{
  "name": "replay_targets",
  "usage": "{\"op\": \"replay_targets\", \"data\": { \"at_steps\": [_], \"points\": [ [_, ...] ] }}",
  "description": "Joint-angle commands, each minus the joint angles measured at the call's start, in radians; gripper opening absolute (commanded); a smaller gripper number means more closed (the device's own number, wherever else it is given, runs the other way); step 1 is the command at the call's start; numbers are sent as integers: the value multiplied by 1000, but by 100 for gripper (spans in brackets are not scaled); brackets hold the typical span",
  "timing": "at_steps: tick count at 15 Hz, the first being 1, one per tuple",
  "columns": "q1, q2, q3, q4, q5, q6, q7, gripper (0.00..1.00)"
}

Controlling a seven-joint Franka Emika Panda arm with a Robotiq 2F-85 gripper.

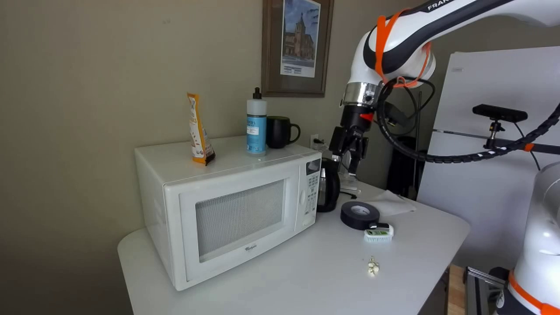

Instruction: Put the black mug on the table.

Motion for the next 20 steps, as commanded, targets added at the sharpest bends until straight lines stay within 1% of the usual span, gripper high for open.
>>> {"op": "replay_targets", "data": {
  "at_steps": [1, 17, 20],
  "points": [
    [-20, 2, 17, 2, 9, -4, -7, 100],
    [-20, 2, 17, 2, 9, -4, -7, 100],
    [-44, -1, 9, 5, 20, 33, 25, 100]
  ]
}}
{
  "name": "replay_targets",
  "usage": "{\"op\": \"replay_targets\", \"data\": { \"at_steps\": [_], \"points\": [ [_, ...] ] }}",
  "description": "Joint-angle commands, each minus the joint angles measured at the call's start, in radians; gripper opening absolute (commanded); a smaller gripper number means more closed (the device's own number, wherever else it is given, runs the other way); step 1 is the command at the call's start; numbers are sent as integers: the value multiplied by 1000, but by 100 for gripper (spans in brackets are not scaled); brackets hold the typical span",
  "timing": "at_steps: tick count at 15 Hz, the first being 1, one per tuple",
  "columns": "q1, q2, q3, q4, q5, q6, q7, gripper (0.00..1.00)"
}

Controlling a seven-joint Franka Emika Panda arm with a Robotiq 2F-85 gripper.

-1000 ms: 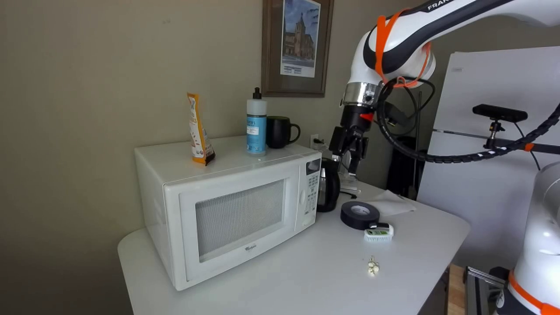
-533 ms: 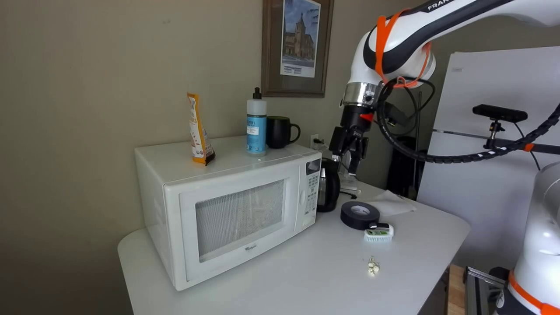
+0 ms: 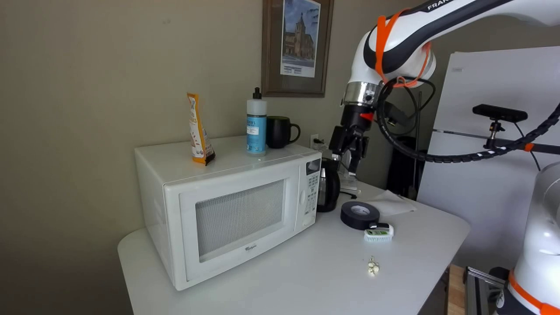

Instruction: Put the black mug on the table.

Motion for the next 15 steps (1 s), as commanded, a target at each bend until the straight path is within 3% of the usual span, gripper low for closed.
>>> {"op": "replay_targets", "data": {
  "at_steps": [1, 7, 11, 15],
  "points": [
    [-51, -1, 8, 3, 10, 53, 39, 100],
    [-178, 29, -1, 32, -63, 239, 161, 100],
    [-299, 97, 11, 85, -211, 247, 315, 100],
    [-295, 183, -72, 163, -149, 207, 251, 100]
  ]
}}
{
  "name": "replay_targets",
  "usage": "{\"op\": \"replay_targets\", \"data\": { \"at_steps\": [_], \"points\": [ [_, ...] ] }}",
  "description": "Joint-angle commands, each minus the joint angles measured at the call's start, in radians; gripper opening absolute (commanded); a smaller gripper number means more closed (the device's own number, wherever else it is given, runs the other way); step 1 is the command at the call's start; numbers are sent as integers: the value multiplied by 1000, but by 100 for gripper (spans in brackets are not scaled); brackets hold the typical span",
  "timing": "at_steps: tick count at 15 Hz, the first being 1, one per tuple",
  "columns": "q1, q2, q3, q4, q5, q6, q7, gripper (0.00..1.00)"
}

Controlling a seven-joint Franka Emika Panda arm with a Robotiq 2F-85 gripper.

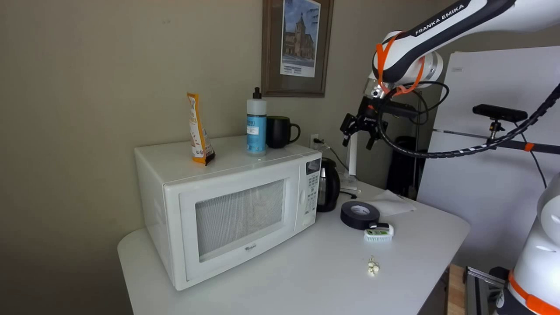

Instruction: Put the black mug on the table.

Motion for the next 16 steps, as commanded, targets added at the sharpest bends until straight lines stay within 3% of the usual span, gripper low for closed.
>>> {"op": "replay_targets", "data": {
  "at_steps": [1, 7, 8, 12, 16],
  "points": [
    [9, 106, -68, 98, 59, -33, -36, 100],
    [47, 253, -174, 233, 330, -97, -277, 100],
    [28, 196, -145, 169, 261, -41, -217, 100],
    [28, 247, -155, 221, 304, -71, -257, 100],
    [17, 304, -156, 248, 256, -73, -238, 100]
  ]
}}
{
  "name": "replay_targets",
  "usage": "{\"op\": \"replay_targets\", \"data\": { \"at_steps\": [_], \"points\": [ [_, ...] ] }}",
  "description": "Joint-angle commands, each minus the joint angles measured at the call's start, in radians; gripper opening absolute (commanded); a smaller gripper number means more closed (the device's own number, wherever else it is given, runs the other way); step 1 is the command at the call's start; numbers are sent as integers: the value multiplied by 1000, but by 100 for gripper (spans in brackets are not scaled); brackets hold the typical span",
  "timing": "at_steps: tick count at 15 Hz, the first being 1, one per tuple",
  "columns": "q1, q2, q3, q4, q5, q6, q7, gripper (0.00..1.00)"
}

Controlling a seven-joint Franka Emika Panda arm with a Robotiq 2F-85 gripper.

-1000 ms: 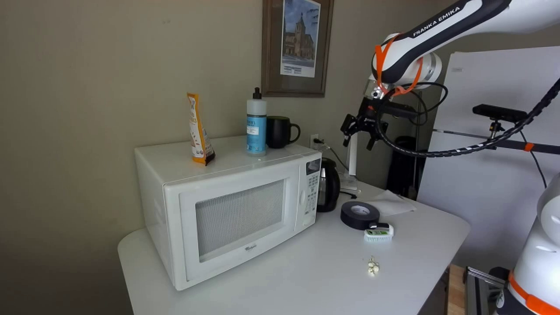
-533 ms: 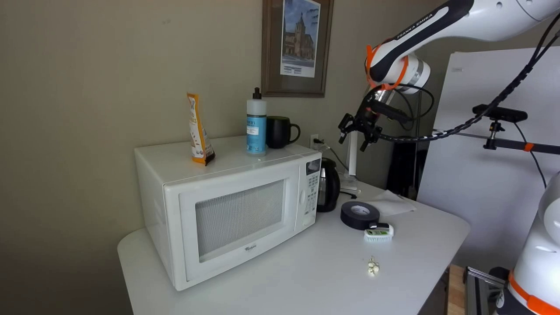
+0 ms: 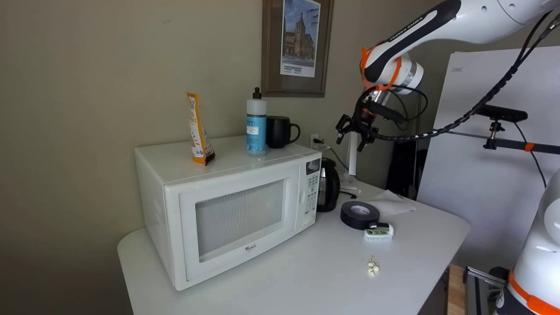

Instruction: Put the black mug on the table.

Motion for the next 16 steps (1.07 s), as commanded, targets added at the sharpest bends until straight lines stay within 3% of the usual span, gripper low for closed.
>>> {"op": "replay_targets", "data": {
  "at_steps": [1, 4, 7, 12, 16],
  "points": [
    [-18, 66, -5, 34, -32, -6, -2, 100],
    [-22, 88, -12, 48, 7, -29, -74, 100],
    [-15, 56, -1, 62, -14, -146, -207, 100],
    [5, -19, 43, 142, -249, -318, -233, 100],
    [47, -35, 81, 282, -330, -452, -324, 100]
  ]
}}
